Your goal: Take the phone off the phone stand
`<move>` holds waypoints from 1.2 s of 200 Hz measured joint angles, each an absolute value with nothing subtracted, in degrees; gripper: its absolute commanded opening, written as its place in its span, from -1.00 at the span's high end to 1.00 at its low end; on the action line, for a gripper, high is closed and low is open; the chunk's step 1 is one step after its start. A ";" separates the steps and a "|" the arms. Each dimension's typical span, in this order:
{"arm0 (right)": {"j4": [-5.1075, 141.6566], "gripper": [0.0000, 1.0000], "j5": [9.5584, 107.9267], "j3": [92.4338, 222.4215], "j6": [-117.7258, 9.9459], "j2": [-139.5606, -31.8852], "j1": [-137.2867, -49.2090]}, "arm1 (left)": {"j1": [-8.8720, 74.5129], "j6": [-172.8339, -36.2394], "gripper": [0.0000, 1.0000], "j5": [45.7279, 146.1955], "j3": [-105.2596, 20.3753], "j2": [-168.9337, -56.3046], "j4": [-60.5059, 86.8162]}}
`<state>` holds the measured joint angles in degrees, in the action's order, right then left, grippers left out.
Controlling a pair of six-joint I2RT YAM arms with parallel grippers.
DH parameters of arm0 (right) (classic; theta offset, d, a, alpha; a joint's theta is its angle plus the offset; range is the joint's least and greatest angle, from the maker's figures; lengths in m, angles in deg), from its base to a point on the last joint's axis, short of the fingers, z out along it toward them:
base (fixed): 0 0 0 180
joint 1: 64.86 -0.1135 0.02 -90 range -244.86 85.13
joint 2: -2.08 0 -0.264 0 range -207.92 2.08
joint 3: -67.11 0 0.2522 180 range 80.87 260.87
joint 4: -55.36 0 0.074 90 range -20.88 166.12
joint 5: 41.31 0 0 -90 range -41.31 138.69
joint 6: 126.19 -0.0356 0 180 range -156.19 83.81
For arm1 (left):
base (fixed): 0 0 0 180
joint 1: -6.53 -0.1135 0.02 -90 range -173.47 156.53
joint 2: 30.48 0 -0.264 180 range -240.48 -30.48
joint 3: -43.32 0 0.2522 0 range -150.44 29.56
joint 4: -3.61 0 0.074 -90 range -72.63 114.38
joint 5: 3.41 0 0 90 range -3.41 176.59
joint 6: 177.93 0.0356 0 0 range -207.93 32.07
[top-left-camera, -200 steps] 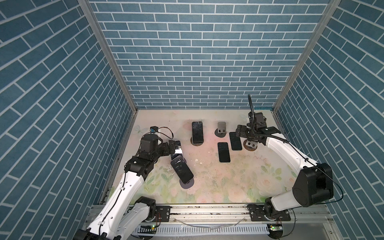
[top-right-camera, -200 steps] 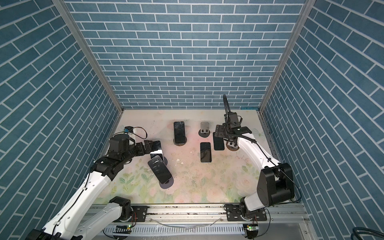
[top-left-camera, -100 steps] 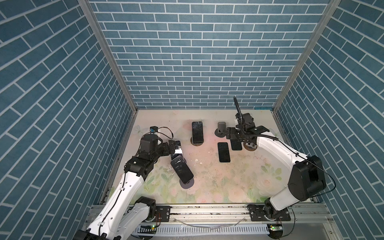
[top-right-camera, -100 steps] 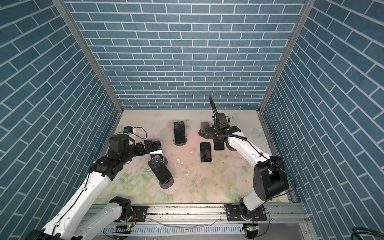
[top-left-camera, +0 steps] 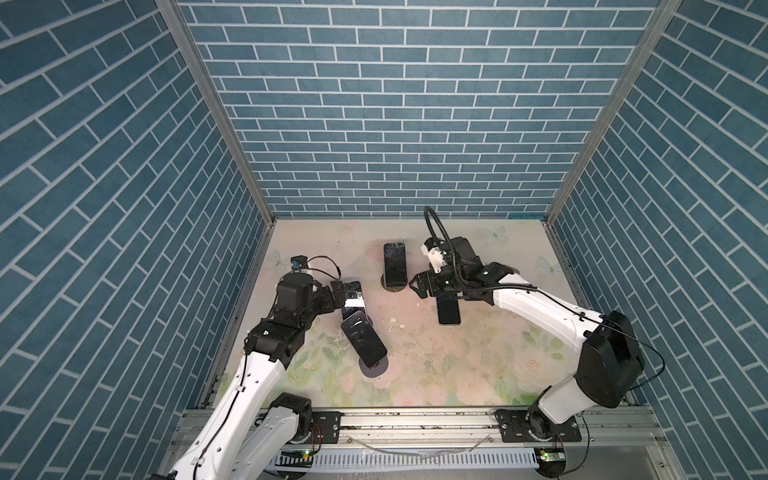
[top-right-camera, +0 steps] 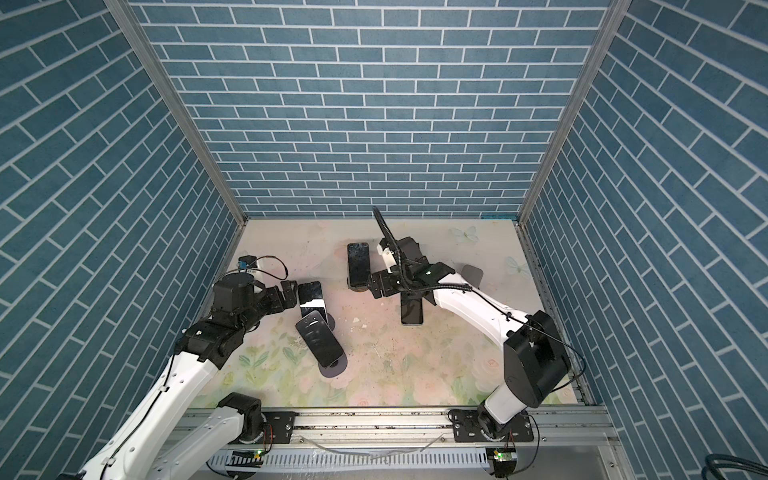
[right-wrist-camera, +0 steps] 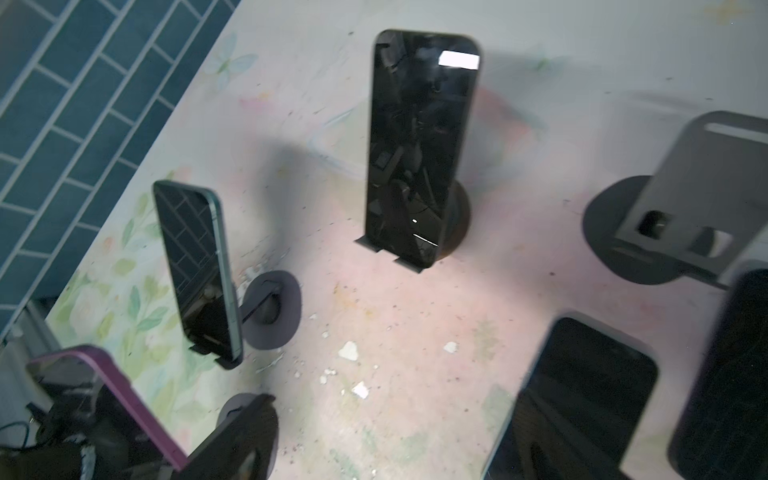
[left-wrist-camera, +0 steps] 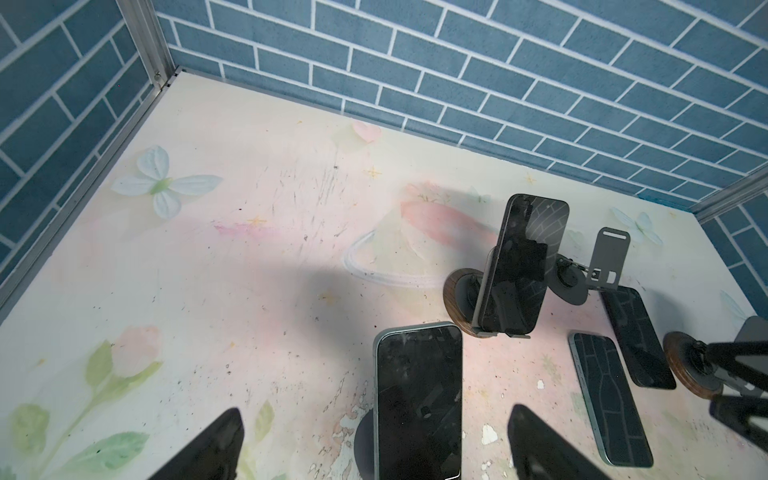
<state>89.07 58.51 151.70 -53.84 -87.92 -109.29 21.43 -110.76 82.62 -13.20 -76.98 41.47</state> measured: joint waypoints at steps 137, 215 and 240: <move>86.62 -0.97 57.27 156.60 -50.98 -91.83 -127.34 | 12.27 -117.23 -0.99 85.46 -10.14 -63.12 44.07; 88.04 -0.98 56.74 161.93 -49.23 -97.82 -132.54 | 3.96 -121.73 -0.99 99.23 -8.00 -64.17 42.13; 88.13 -0.98 56.42 162.00 -49.23 -98.34 -133.35 | 3.88 -123.00 -0.99 100.00 -8.00 -64.47 41.23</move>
<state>88.13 56.42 162.00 -49.23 -98.34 -133.35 3.88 -123.00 100.00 -8.00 -64.47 41.23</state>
